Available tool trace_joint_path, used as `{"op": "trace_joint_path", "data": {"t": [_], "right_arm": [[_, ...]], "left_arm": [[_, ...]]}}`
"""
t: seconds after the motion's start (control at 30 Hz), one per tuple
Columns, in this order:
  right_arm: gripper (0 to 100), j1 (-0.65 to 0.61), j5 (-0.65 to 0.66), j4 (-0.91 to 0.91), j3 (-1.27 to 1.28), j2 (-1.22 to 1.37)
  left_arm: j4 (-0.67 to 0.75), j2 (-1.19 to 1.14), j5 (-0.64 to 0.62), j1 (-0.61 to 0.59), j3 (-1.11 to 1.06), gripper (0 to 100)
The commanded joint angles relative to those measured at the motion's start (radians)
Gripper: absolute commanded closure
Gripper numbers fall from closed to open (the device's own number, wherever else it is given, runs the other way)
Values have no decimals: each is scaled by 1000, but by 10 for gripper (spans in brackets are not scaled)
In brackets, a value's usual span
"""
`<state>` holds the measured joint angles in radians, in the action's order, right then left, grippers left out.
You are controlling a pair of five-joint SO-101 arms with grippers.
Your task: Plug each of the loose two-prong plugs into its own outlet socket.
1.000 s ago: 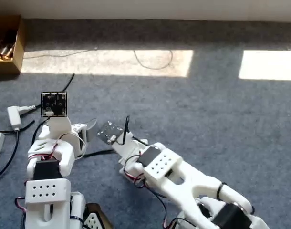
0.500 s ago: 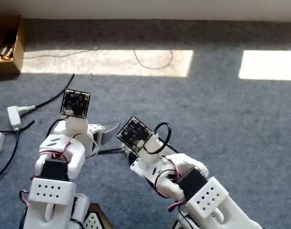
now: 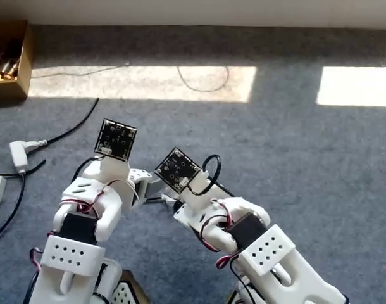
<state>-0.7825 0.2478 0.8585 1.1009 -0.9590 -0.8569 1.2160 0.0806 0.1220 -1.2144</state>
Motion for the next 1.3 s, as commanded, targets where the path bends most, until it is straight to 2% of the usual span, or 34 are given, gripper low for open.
{"op": "trace_joint_path", "data": {"t": [0.0, 0.43, 0.63, 0.73, 0.83, 0.97, 1.1, 1.27], "right_arm": [[993, 59, 2, -19, -21, 2], [993, 64, 6, 242, -407, 12], [993, 64, 8, 257, -418, 12], [993, 65, 25, 282, -417, 15], [993, 65, 86, 331, -418, 15], [993, 68, 121, 357, -427, 39], [993, 64, 241, 374, -529, 203], [992, 19, 560, 553, -814, 538]], "left_arm": [[-6, 4, 12, 24, -25, 631], [14, -4, 12, -7, -39, 631], [15, -2, 12, -12, -39, 631], [34, 4, 12, -110, -28, 631], [127, -5, 9, -251, -28, 631], [138, -7, 8, -315, -15, 631], [140, -7, 5, -357, -24, 632], [195, -7, 11, -361, -77, 632]]}}
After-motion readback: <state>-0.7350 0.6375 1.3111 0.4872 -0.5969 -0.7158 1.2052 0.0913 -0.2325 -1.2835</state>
